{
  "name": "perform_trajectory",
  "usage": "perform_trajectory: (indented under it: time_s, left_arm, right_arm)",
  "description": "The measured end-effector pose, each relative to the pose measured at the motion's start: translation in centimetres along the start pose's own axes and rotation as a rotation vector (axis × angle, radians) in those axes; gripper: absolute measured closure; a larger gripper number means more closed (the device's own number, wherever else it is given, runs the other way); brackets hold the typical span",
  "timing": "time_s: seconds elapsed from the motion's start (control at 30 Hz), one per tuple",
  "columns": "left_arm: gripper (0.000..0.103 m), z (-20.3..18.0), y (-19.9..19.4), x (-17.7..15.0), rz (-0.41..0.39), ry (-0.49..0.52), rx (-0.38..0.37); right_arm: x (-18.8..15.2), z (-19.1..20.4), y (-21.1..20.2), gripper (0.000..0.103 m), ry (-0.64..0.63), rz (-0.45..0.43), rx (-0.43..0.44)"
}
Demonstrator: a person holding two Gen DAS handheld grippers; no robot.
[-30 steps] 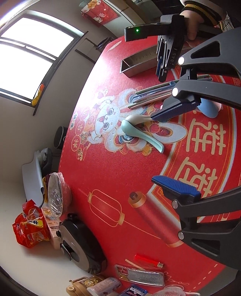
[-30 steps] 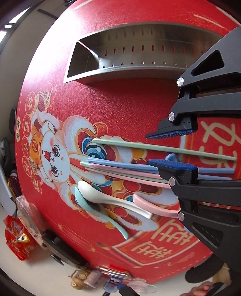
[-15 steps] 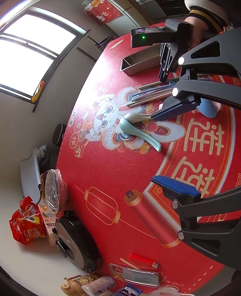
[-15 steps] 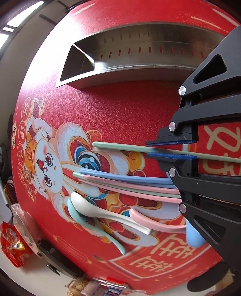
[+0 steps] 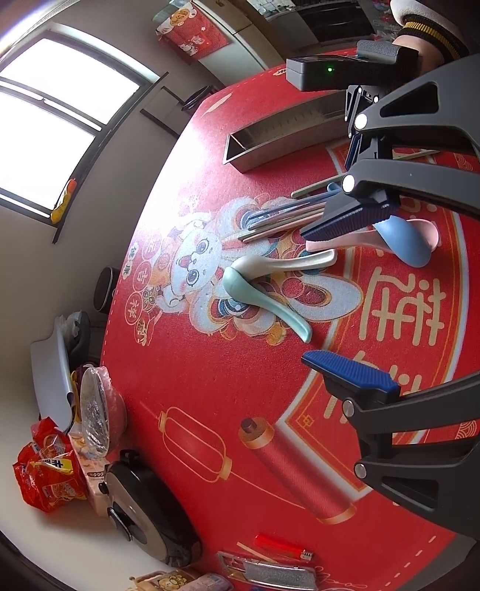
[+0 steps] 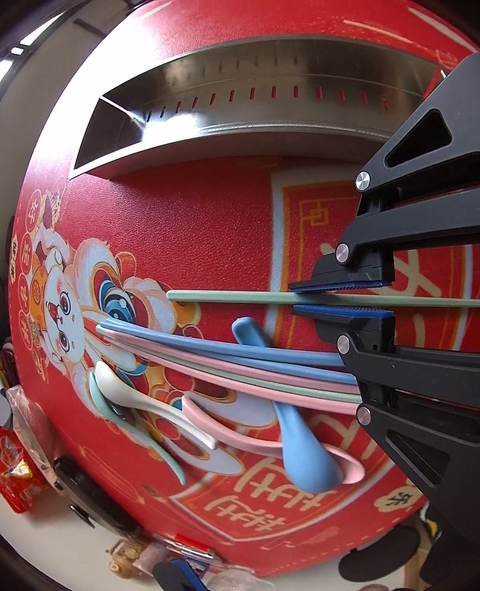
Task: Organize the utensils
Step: 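Close the right tool on a pale green chopstick, then grasp the mint green spoon with the left tool while the right tool holds the chopstick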
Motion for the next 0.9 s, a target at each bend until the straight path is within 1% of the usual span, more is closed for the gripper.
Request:
perform_trajectory:
  time_s: [0.1, 0.37, 0.53, 0.6, 0.63, 0.77, 0.9]
  left_arm:
    - [0.043, -0.3, 0.4, -0.1, 0.007, 0.000, -0.007]
    - [0.043, -0.3, 0.8, -0.3, 0.018, -0.008, -0.021]
    - [0.043, -0.1, 1.4, -0.5, 0.032, -0.018, -0.032]
    - [0.043, 0.1, 1.6, -0.6, 0.035, -0.020, -0.028]
    - [0.043, 0.2, 1.7, -0.6, 0.037, -0.021, -0.028]
    - [0.044, 0.9, 2.1, -0.7, 0.051, -0.014, -0.013]
    - [0.051, 2.0, 2.5, -0.9, 0.065, -0.001, 0.009]
  right_arm:
    - [-0.5, -0.5, -0.1, 0.096, -0.008, 0.013, -0.037]
    - [-2.2, -0.9, -0.4, 0.096, -0.032, 0.069, -0.052]
    - [-2.6, -0.6, -0.5, 0.096, -0.057, 0.078, -0.059]
    - [-2.4, -0.5, -0.5, 0.097, -0.050, 0.075, -0.050]
    - [-2.9, -0.5, -0.7, 0.097, -0.047, 0.072, -0.044]
    - [-2.5, -0.3, -0.6, 0.097, -0.029, 0.060, -0.023]
    - [-2.0, -0.7, -0.6, 0.097, -0.011, 0.053, -0.007]
Point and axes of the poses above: each gripper's, at about its wrist camera, not at the fingertips, and y roughly the way its jaws point, z to its left, x to its top, the point moved 9 cm from there along y, roughly the way its jaws point, and after that the axes turned 13 degrees about -x, right-handed, at the moved point
